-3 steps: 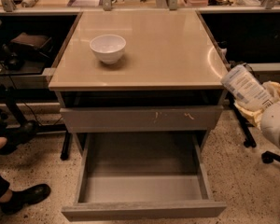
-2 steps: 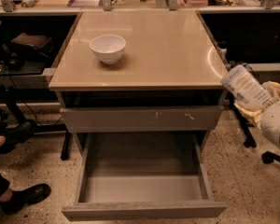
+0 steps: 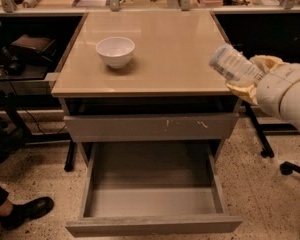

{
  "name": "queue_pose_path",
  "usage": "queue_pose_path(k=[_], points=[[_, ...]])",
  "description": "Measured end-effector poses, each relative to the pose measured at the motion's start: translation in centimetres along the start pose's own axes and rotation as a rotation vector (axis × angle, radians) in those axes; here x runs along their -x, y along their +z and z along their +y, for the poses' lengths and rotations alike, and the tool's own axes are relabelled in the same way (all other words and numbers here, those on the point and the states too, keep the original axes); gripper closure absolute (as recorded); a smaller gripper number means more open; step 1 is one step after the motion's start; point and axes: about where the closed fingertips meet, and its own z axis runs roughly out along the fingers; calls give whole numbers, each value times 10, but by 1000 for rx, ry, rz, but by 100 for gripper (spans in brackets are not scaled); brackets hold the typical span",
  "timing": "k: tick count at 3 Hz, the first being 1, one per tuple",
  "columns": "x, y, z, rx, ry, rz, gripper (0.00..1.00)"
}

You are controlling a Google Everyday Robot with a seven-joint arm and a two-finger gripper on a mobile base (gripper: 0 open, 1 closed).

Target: Pick blue plastic bottle from middle drawer and place on counter

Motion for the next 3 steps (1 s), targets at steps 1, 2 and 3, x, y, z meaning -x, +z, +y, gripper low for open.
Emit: queue_pose_path(k=[1, 2, 3], points=[[55, 61, 0, 95, -43, -108, 100], [108, 82, 0, 117, -76, -189, 100], [111, 88, -6, 114, -71, -196, 100]])
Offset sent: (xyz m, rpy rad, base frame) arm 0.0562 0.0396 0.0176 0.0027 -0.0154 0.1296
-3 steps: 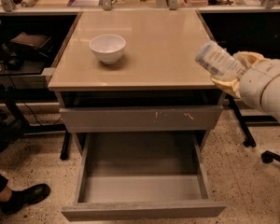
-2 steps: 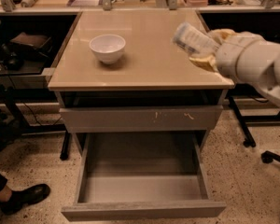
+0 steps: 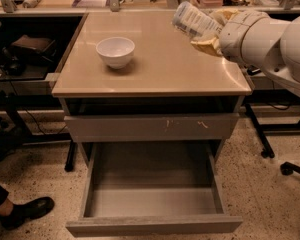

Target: Pick blue plastic bottle from middle drawer and place on counter

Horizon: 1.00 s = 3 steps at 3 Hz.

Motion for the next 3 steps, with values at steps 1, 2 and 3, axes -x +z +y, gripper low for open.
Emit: queue_pose_path(k=[1, 2, 3], points=[[-6, 29, -20, -8, 33, -20, 100], [-30, 82, -39, 8, 73, -35, 100], [-80, 140, -30, 71, 132, 12, 100]])
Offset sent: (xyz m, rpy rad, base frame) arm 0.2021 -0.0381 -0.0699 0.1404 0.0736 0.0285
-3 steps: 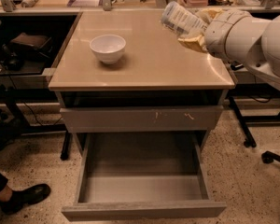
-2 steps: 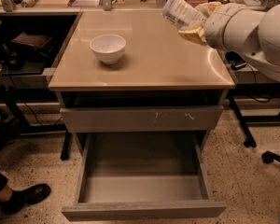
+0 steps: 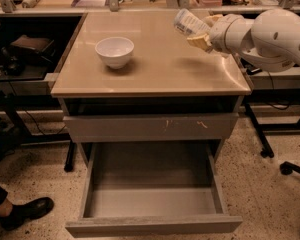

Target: Pick blue plastic bottle from middle drawer and place on counter

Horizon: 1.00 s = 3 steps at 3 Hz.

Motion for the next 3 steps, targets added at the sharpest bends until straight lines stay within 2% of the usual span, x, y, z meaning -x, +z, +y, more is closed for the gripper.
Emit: queue_pose_path(k=[1, 2, 3], points=[[-43, 40, 11, 87, 36, 84, 100], [-75, 54, 21, 152, 52, 162, 100], [-75, 54, 21, 152, 52, 162, 81]])
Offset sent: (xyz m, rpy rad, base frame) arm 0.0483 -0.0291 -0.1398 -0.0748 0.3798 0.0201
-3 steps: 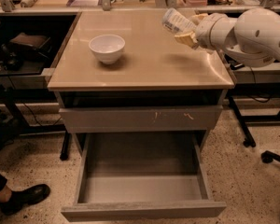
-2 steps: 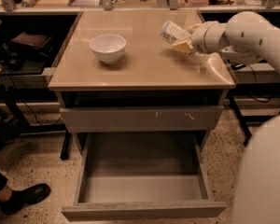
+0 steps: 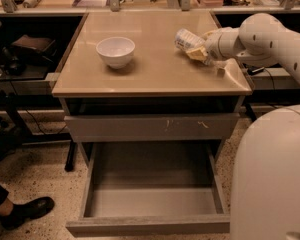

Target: Pick blue plastic bottle from middle drawer and place on counter

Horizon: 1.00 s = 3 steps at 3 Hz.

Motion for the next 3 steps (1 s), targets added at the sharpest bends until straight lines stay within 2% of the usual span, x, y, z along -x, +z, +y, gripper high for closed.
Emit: queue_pose_path(k=[3], points=[[0, 0, 0, 0, 0, 0, 11]])
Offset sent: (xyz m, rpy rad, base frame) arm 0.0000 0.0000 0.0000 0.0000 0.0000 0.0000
